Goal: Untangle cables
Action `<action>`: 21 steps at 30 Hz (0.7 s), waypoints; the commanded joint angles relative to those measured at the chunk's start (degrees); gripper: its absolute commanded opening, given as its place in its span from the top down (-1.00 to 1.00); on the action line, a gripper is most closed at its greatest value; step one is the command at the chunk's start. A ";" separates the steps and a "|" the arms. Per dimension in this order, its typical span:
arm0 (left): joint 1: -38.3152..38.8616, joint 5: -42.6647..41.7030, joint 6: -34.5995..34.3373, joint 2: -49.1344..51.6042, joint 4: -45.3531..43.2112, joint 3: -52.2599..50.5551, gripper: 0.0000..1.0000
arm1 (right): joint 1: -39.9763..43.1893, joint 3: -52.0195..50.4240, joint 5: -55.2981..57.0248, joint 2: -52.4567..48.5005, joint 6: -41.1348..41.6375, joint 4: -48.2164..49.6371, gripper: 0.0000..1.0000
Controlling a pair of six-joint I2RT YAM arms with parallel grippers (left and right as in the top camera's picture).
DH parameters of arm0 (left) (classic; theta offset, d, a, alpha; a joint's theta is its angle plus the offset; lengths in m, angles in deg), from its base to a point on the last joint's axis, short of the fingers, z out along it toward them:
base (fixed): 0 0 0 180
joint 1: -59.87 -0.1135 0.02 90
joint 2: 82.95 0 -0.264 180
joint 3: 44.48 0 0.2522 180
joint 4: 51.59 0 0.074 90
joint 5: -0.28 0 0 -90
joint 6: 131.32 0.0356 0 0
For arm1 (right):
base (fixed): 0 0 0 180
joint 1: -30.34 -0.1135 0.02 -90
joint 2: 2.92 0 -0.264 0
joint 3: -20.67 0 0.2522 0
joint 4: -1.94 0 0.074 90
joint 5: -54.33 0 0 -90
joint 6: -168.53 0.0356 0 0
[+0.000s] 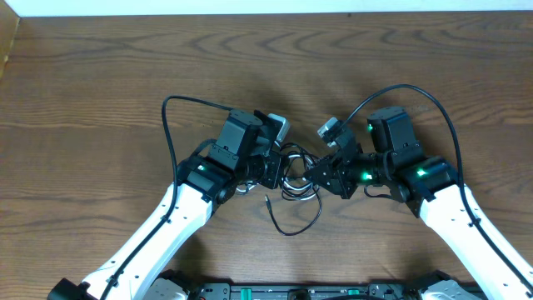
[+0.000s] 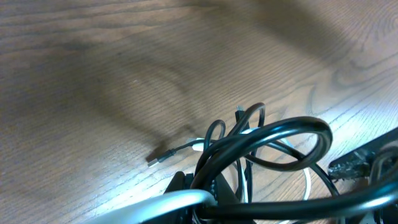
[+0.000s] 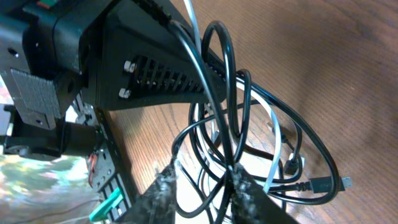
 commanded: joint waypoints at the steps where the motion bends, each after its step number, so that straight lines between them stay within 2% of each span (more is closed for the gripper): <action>1: 0.07 0.33 -0.04 0.28 -0.31 -0.02 0.85 | -0.31 0.76 -1.18 0.24 -0.44 0.00 0.67; 4: 0.07 0.33 -0.02 0.28 -0.31 -0.02 0.84 | -0.31 0.76 0.44 0.24 -0.42 -0.07 0.95; 5: 0.07 0.33 -0.02 0.28 -0.31 -0.02 0.85 | -0.31 0.76 1.62 0.22 -0.39 -0.28 0.98; 13: 0.07 0.33 -0.02 0.28 -0.26 -0.02 0.85 | -0.28 0.74 26.08 0.22 4.26 -5.73 0.98; 18: 0.07 0.31 -0.02 0.28 -0.24 -0.02 0.85 | -0.20 0.31 51.91 0.22 16.06 -10.23 0.98; 21: 0.07 0.31 -0.02 0.28 -0.17 -0.02 0.85 | 0.11 0.02 60.57 0.22 21.31 -12.11 0.98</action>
